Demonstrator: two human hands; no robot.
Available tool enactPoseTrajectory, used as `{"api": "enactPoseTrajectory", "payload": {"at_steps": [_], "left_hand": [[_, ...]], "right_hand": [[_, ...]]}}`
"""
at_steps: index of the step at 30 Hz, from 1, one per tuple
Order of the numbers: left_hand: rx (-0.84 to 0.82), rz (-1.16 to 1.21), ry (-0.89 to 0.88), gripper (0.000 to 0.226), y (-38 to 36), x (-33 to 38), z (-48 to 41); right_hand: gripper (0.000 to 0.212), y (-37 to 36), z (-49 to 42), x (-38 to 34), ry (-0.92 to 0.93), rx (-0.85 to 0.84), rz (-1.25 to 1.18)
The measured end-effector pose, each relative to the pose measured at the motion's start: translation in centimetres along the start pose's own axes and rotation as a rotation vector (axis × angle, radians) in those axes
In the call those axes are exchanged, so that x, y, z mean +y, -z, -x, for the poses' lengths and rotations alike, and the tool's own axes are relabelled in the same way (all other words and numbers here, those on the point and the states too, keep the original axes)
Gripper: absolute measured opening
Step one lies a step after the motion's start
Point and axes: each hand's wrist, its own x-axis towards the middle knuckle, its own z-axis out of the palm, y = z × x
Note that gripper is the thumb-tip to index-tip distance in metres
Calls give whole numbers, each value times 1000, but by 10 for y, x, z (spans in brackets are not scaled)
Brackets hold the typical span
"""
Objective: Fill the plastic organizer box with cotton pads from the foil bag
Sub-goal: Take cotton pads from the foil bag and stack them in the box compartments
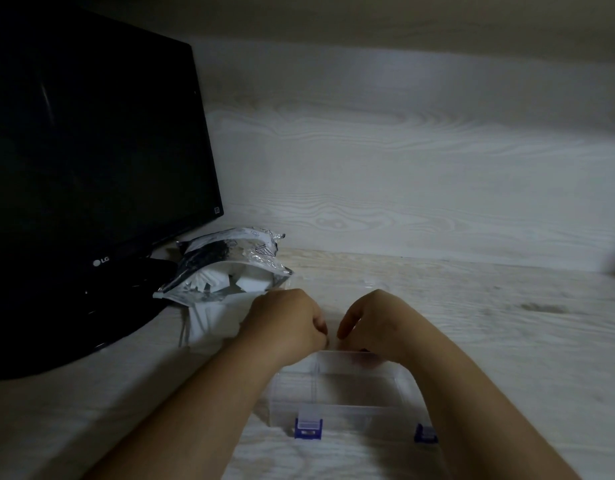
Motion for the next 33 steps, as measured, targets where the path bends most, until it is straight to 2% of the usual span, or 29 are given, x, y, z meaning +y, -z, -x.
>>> {"api": "enactPoseTrajectory", "payload": {"at_steps": [7, 10, 13, 15, 18, 23, 26, 30, 33], "left_hand": [[29, -51, -64, 18, -3, -5, -2], [21, -31, -79, 18, -5, -8, -2], [34, 139, -63, 10, 2, -11, -2], [140, 301, -6, 6, 10, -17, -6], [323, 384, 81, 25, 20, -31, -10], [401, 369, 184, 43, 30, -52, -14], [381, 324, 202, 44, 30, -59, -14], [274, 139, 210, 31, 26, -62, -11], [205, 67, 212, 45, 25, -61, -9]], "right_hand": [[19, -6, -5, -2, -11, -25, 138], [16, -4, -3, -2, 26, 18, 141], [13, -2, 1, 2, 66, 90, 77], [18, -1, 3, 3, 90, 141, 17], [19, 0, 5, 3, 147, 212, -22], [17, 0, 9, 0, 217, 269, -84], [17, -1, 11, -3, 253, 266, -96], [17, -2, 12, -3, 268, 277, -95], [18, -2, 11, -2, 267, 278, -101]]}}
